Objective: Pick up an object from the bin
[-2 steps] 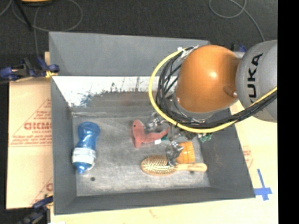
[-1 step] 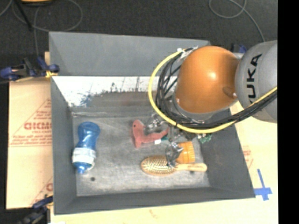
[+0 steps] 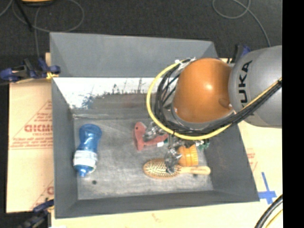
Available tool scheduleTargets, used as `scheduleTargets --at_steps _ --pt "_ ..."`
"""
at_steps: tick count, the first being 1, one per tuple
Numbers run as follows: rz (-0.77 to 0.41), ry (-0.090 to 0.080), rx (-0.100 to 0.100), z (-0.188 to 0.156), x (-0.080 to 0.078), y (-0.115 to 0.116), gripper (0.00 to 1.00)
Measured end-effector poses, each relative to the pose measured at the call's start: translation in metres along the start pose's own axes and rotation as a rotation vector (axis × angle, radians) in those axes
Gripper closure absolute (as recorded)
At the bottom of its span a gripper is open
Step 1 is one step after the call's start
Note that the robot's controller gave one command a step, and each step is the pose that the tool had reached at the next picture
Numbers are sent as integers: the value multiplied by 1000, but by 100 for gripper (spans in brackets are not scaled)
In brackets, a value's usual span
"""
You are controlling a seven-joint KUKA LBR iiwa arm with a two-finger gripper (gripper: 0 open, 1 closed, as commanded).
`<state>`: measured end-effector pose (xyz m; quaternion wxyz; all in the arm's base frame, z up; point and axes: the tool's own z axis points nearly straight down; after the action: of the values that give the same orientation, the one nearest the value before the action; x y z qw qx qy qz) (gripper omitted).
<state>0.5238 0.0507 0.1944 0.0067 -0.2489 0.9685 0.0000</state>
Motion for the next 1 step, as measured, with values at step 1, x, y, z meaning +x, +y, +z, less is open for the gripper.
scheduleTargets --at_steps 1 --pt "-100 5 1 60 -9 -5 0"
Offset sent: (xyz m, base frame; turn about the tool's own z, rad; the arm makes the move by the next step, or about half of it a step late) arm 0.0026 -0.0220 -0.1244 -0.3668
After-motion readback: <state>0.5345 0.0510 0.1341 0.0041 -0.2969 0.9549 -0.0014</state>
